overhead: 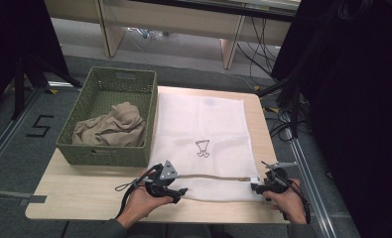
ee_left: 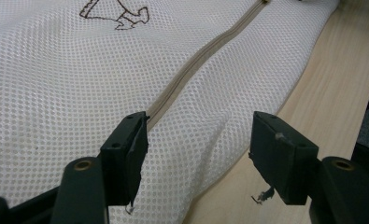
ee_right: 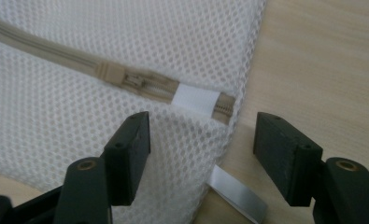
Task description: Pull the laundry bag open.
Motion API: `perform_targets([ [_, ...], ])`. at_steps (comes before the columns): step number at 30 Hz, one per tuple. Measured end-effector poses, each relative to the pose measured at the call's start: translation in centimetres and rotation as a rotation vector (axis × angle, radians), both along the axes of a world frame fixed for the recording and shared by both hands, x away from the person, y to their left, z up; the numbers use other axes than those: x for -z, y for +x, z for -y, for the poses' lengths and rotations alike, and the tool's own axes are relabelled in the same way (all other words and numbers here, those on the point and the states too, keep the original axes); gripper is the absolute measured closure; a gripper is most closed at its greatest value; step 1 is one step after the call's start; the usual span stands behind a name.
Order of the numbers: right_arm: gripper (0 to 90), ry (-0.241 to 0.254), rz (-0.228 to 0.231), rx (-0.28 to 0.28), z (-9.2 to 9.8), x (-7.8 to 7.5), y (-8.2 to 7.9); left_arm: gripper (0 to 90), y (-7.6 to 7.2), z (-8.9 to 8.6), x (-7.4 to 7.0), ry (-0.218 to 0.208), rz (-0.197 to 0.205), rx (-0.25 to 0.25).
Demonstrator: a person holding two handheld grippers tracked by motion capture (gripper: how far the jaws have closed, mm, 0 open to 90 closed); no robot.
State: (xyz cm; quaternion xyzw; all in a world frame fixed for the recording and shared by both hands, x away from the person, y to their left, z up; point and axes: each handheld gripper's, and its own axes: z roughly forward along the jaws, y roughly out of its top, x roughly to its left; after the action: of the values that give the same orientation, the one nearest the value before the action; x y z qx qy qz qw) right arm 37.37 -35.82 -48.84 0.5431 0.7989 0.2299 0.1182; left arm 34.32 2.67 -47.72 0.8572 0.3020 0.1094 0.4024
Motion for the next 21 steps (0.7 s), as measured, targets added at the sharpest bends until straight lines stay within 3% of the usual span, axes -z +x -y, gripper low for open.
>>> perform_targets([
  [8, 39.9, -0.035, 0.036, -0.035, -0.33, 0.15, 0.13, 35.0, -0.04, 0.13, 0.35, 0.014, -0.006, 0.010],
  [12, 48.1, -0.027, 0.064, -0.042, -0.32, 0.26, 0.07, 35.0, -0.06, 0.19, 0.38, 0.015, -0.002, 0.007],
  [21, 70.0, -0.003, 0.078, -0.025, -0.32, 0.22, 0.17, 33.8, -0.02, 0.15, 0.21, 0.008, 0.000, -0.001],
])
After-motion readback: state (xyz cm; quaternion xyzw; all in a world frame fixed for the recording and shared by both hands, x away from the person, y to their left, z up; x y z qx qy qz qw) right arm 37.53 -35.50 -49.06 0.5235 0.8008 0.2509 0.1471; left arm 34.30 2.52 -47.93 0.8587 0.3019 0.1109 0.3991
